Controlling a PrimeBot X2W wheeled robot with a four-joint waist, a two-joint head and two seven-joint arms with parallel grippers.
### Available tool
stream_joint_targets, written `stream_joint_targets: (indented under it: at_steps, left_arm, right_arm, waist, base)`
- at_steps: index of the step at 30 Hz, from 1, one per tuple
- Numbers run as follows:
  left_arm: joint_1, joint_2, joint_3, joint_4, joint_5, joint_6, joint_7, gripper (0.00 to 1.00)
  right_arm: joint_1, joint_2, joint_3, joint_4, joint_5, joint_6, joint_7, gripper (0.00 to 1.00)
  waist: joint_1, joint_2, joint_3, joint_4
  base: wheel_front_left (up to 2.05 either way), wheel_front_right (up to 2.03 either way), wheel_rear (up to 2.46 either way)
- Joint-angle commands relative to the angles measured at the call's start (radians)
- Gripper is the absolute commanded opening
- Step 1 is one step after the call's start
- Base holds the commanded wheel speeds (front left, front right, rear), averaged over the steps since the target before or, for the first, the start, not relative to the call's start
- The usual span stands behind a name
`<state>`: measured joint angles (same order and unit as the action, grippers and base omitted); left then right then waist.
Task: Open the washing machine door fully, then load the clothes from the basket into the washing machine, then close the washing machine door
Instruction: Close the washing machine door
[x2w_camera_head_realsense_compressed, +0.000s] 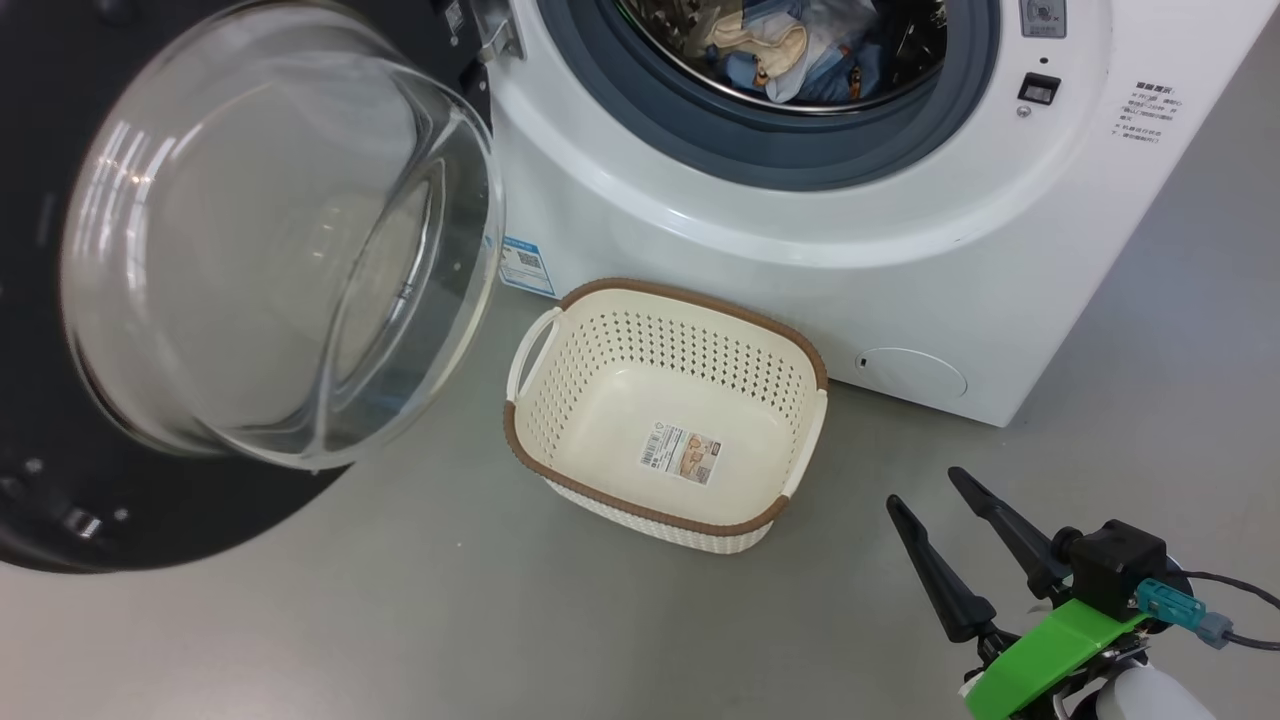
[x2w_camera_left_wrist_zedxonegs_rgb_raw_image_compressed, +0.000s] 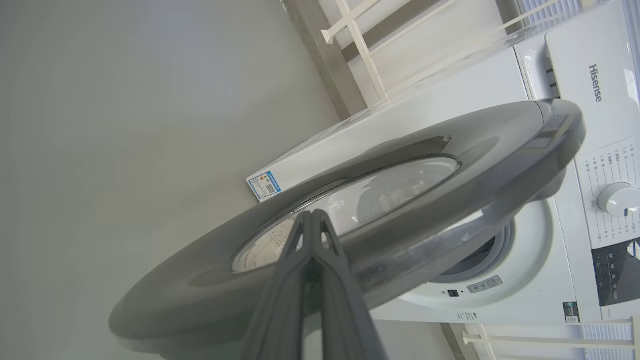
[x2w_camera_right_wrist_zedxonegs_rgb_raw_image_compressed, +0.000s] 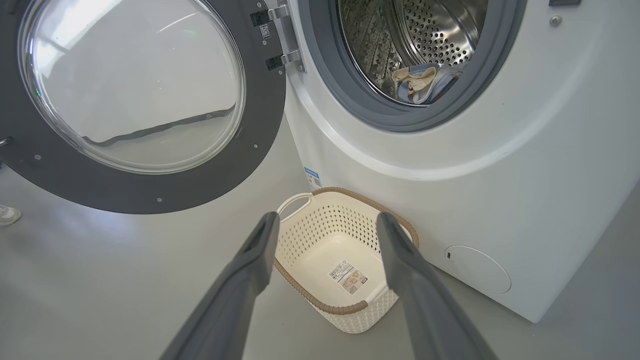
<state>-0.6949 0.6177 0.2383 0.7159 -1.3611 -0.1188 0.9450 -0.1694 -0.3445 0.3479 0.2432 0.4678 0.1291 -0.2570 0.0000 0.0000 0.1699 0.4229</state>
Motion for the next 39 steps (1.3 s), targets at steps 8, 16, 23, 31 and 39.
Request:
stream_joint_targets:
  at_steps: [8,16,23,31,39]
  left_arm:
    - [0.129,0.026,-0.02,-0.308,-0.114,-0.012,0.206,0.0]
    - [0.24,-0.014,-0.039,-0.588,-0.212,-0.012,0.314,0.0]
    - [0.244,-0.09,-0.092,-0.739,-0.258,-0.012,0.348,0.0]
    - [0.181,-0.186,-0.172,-0.796,-0.216,-0.012,0.309,0.0]
    - [0.085,-0.273,-0.23,-0.773,-0.166,-0.012,0.236,0.0]
  right_arm:
    - [-0.016,0.01,0.018,-0.021,-0.01,0.002,-0.005,1.0]
    - [-0.009,0.022,0.011,-0.025,-0.01,0.002,-0.005,1.0]
    - [-0.013,0.032,-0.004,-0.028,-0.012,0.002,-0.005,1.0]
    - [-0.012,0.043,-0.026,-0.037,-0.019,0.002,-0.005,1.0]
    - [-0.017,0.065,-0.04,-0.044,-0.024,0.002,-0.005,1.0]
  waist:
    - [0.0,0.0,-0.019,-0.006]
    - [0.0,0.0,-0.027,-0.03]
    - [0.0,0.0,-0.03,-0.083]
    - [0.0,0.0,-0.021,-0.168]
    - [0.0,0.0,-0.005,-0.268]
  base:
    - [0.0,0.0,0.0]
    - [0.0,0.0,0.0]
    - [0.0,0.0,0.0]
    - [0.0,0.0,0.0]
    - [0.0,0.0,0.0]
